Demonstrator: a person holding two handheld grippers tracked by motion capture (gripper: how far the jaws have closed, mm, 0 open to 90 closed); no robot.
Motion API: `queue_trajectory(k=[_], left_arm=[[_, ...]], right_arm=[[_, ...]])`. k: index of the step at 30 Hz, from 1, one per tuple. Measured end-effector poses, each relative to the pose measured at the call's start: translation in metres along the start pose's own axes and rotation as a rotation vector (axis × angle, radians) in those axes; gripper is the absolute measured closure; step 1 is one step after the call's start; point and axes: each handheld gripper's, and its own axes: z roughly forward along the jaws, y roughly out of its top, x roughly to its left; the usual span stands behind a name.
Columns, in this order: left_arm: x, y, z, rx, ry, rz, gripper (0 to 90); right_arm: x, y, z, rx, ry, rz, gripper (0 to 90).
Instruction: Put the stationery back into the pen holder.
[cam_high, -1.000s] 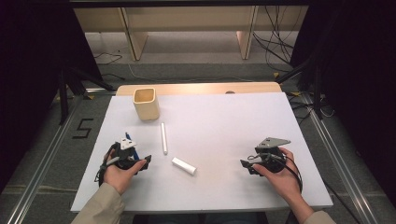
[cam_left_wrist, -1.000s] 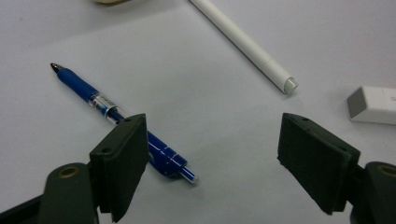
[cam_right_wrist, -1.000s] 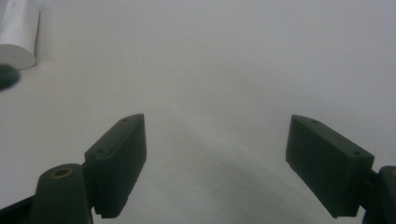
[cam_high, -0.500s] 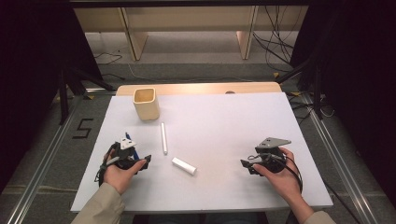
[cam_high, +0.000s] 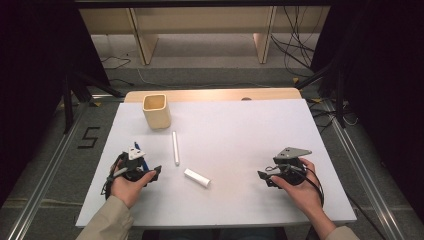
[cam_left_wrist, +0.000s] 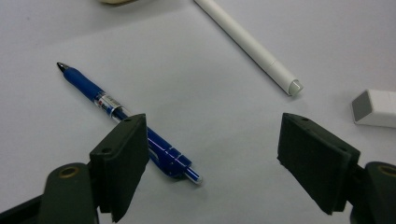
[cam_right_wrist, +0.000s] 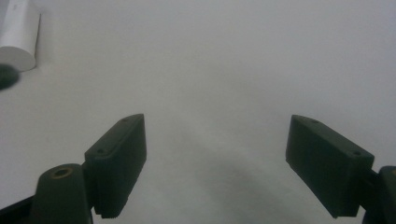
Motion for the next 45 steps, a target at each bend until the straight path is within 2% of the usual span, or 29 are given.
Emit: queue_trajectory(k=[9,13,16,22,30,33,36,39,44,45], left_arm=[[0.001,0.001,0.000,-0.005,0.004,-0.012,25.1],[0.003,0.001,0.000,-0.011,0.015,-0.022,28.3],[0.005,0.001,0.000,-0.025,0.030,-0.048,32.6],[0.008,-0.001,-0.003,-0.027,0.044,-0.066,34.3],[0.014,0.006,-0.001,-0.021,0.069,-0.132,36.6],[0.012,0.011,0.001,-0.028,0.063,-0.148,38.1],[0.008,0.016,0.004,-0.030,0.050,-0.139,38.2],[0.005,0.020,0.009,-0.033,0.035,-0.152,38.4],[0.002,0.026,0.016,-0.021,0.023,-0.161,39.6],[0.003,0.028,0.016,-0.030,0.025,-0.182,40.4]], right_arm=[[0.000,0.000,0.001,0.004,-0.001,0.001,21.1],[0.000,0.000,0.001,0.003,-0.003,0.005,21.1],[0.000,0.001,0.003,0.006,-0.006,0.008,21.2],[0.002,0.003,0.004,0.009,-0.002,-0.009,21.1],[0.002,0.002,0.003,0.008,0.005,-0.014,21.2],[0.003,0.002,0.003,0.008,0.004,-0.013,21.2],[0.004,0.003,0.004,0.012,0.003,-0.017,21.2],[0.004,0.003,0.005,0.010,0.002,-0.016,21.1],[0.004,0.003,0.005,0.012,0.004,-0.016,21.2],[0.004,0.003,0.005,0.008,0.006,-0.013,21.1]])
